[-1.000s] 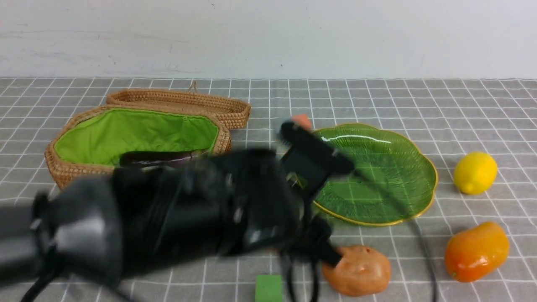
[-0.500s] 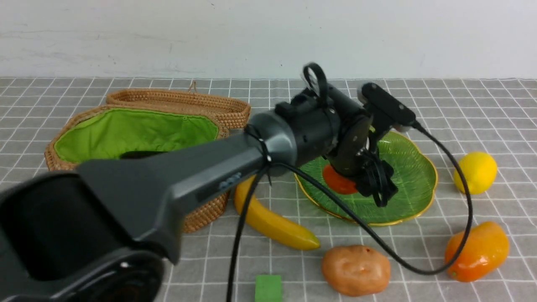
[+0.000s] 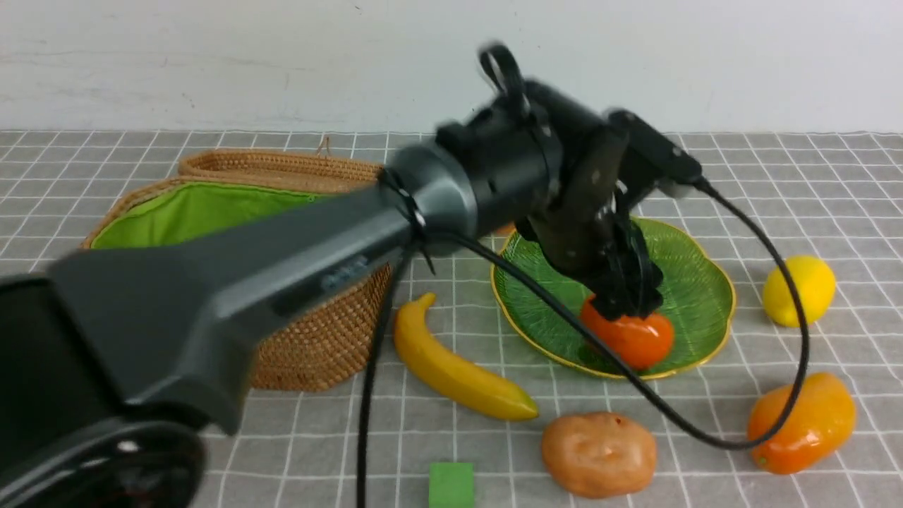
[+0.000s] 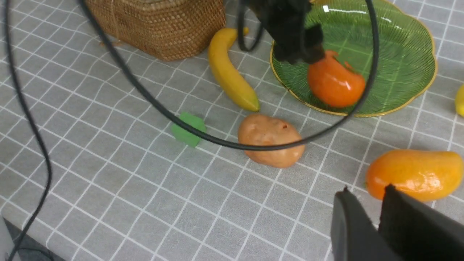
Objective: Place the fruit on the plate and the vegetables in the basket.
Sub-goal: Grab a tomato with your left arm and place it on the plate on the right, then use the left arm to grab a banana and put it into the right plate
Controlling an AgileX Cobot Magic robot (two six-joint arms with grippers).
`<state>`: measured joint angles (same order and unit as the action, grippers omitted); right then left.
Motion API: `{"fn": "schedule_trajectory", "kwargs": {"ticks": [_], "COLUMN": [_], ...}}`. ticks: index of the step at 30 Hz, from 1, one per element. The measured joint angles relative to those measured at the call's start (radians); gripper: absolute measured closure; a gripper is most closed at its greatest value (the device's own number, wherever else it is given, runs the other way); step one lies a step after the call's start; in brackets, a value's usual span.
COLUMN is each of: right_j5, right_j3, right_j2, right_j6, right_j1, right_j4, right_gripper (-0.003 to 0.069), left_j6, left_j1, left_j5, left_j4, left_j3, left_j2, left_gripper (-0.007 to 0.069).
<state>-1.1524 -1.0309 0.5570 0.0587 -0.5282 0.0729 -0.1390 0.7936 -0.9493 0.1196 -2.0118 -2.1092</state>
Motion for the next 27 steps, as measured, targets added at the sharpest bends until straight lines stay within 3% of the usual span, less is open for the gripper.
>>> {"fn": "schedule_trajectory", "kwargs": {"ticks": [1, 3, 5, 8, 10, 12, 18, 21, 27], "right_j5": [0.0, 0.0, 0.0, 0.0, 0.0, 0.0, -0.006, -0.009, -0.009], "right_j3": [0.0, 0.0, 0.0, 0.0, 0.0, 0.0, 0.0, 0.0, 0.0], "right_j2": [0.0, 0.0, 0.0, 0.0, 0.0, 0.0, 0.0, 0.0, 0.0], "right_j6": [0.0, -0.004, -0.005, -0.009, -0.023, -0.029, -0.033, -0.034, -0.034], "right_j1": [0.0, 0.0, 0.0, 0.0, 0.0, 0.0, 0.0, 0.0, 0.0], "right_j4": [0.0, -0.002, -0.002, -0.002, -0.002, -0.002, -0.001, 0.0, 0.0], "right_gripper": [0.0519, 0.0519, 0.0519, 0.0519, 0.0519, 0.0519, 0.0519, 0.0519, 0.0519], "left_j6": [-0.008, -0.184, -0.263, -0.549, -0.635, -0.681, -0.725, -0.726, -0.726], "left_j1": [0.0, 0.0, -0.001, -0.014, -0.023, -0.029, -0.038, -0.039, -0.039], "left_j5": [-0.013, -0.183, -0.226, -0.277, -0.278, -0.258, -0.054, 0.012, 0.062], "left_j4": [-0.001, -0.012, -0.02, -0.075, -0.102, -0.109, -0.015, 0.038, 0.111], "left_j3": [0.0, 0.029, 0.055, 0.188, 0.251, 0.303, 0.382, 0.383, 0.383], "left_j2": [0.012, 0.094, 0.12, 0.176, 0.178, 0.173, 0.098, 0.052, -0.016], "left_gripper": [0.0036, 0.0179, 0.0236, 0.0396, 0.0419, 0.041, 0.0157, 0.0076, 0.0095]}}
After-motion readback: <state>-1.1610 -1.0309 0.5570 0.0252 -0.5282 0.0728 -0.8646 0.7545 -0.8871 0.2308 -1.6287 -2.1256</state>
